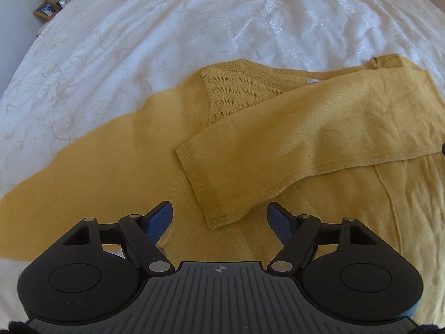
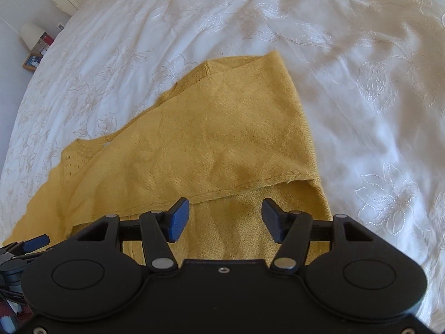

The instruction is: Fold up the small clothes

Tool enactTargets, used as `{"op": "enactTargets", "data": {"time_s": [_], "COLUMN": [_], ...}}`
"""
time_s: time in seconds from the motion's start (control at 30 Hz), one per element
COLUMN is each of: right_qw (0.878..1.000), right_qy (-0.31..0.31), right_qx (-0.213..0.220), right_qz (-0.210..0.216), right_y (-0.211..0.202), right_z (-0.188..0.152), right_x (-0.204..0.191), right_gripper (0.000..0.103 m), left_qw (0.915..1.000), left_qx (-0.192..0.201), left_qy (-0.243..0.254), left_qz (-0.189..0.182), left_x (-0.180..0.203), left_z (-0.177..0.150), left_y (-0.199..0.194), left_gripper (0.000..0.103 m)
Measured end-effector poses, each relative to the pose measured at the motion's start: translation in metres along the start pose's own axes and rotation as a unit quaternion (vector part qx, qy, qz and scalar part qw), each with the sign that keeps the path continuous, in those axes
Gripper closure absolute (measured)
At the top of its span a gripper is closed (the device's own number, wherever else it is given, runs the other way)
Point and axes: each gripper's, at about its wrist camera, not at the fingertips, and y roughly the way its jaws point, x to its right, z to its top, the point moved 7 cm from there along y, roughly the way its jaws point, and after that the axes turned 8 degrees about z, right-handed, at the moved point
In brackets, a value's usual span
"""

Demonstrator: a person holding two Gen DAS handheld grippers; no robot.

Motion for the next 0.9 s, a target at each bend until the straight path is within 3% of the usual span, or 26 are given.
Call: {"op": "enactTargets", "data": {"time_s": [0.1,0.23,0.3,0.47,0.57,0.67,0.77,0.9], "right_qw": [1.0,0.998,0.997,0.998,0.999,0.999,0.999,0.999], "right_qy": [0.02,0.043,0.057,0.042,0.03,0.025,0.02,0.02], "right_qx": [0.007,0.029,0.031,0.024,0.022,0.02,0.02,0.021], "right_qz": [0.0,-0.03,-0.035,-0.033,-0.033,-0.034,-0.036,-0.036], "right_y": [0.005,0.005,0.006,0.007,0.008,0.009,0.008,0.006], "right_z": [0.007,0.017,0.019,0.016,0.014,0.013,0.014,0.014], "right_x": [0.009,0.025,0.034,0.032,0.029,0.026,0.026,0.027], "right_gripper": [0.04,0.041,0.041,0.041,0.041,0.041,0.041,0.041], "left_qw": [0.9991,0.9938,0.9927,0.992,0.9917,0.9955,0.9983,0.9979], "left_qx": [0.003,-0.013,-0.03,-0.027,-0.018,-0.01,0.006,0.016], "left_qy": [0.006,0.003,-0.01,-0.1,-0.126,-0.092,-0.05,-0.029], "left_qz": [0.042,0.11,0.117,0.072,0.017,-0.016,-0.029,-0.055], "left_x": [-0.014,-0.046,-0.062,-0.095,-0.095,-0.074,-0.048,-0.027], "left_z": [0.006,0.012,0.012,0.014,0.022,0.031,0.037,0.041], "left_y": [0.009,0.024,0.027,0.011,0.011,0.015,0.018,0.022], "left_gripper": [0.03,0.03,0.03,0.03,0.032,0.048,0.052,0.057]}}
